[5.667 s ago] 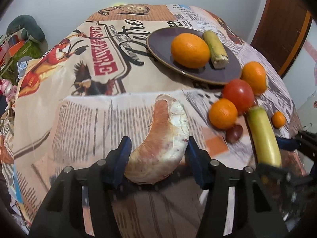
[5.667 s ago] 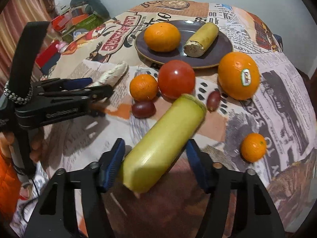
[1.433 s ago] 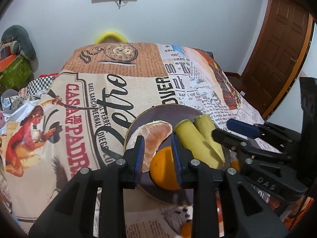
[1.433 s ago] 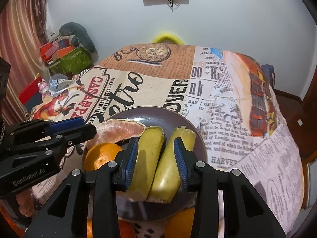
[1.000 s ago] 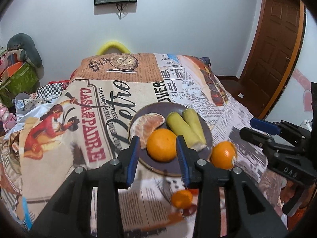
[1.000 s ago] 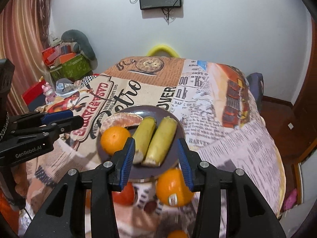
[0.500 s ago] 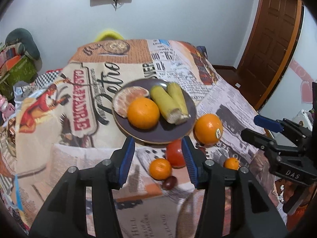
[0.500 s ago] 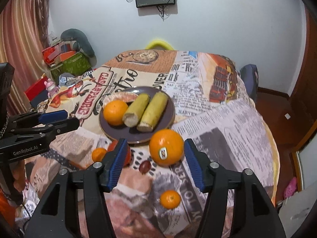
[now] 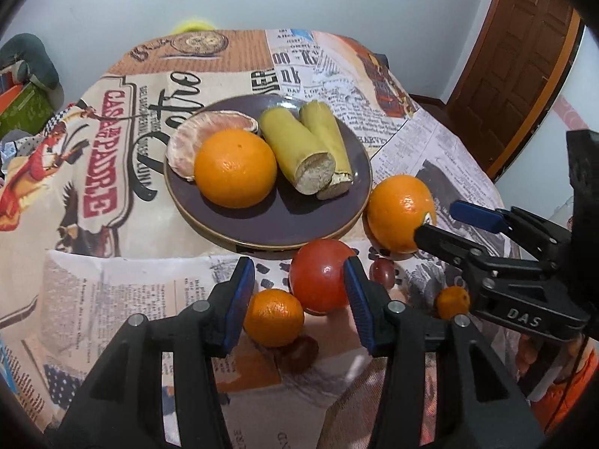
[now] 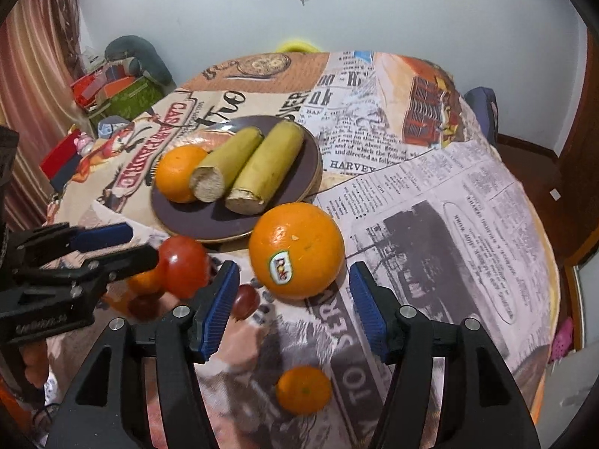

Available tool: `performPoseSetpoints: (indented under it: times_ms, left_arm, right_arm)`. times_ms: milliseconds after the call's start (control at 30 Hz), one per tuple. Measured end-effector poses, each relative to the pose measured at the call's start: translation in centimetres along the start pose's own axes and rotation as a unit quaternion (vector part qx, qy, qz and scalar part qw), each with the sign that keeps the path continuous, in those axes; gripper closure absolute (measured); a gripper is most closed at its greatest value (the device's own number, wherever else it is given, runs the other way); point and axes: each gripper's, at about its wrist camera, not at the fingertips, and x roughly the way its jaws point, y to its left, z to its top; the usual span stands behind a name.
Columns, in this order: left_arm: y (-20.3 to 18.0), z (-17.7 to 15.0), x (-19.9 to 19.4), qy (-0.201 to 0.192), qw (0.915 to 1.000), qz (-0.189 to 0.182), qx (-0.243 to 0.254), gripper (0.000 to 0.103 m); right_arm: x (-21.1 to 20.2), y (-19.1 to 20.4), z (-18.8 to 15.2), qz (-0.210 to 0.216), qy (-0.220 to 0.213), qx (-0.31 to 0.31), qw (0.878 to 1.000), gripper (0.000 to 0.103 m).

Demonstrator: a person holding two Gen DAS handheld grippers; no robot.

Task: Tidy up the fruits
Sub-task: 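Grasp the Dole-sticker orange with the right tool while the left tool moves to the tomato, then grasp the red tomato with the left tool while the right tool lifts the Dole orange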

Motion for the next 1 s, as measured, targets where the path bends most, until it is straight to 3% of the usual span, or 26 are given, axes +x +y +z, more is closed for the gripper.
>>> performPoseSetpoints:
  times_ms: [67, 367, 767, 1000]
  left_arm:
    - [0.2, 0.2, 0.3, -0.002, 0.9999, -0.009, -0.004, 0.047]
    - [-0.6, 0.7, 0.9, -0.005, 0.9997, -0.020, 0.011, 0.046]
    - [-1.5, 0.3, 1.2, 0.005, 0.9996, -0.026, 0.011, 0.046]
    - [-2.7, 0.0, 2.2, 0.010, 0.9995, 0.005, 0.030, 0.046]
  right_arm:
    - [0.8, -0.1, 0.2, 0.001, 0.003, -0.003, 1.000, 0.042]
    - [2.9, -0.1, 0.6, 0.011, 0.014, -0.009, 1.000, 0.036]
    - [0.6, -1.9, -0.5, 0.007, 0.007, 0.022, 1.000, 0.038]
    - [-0.9, -2.8, -0.8, -0.003, -0.008, 0.029, 1.000, 0.038]
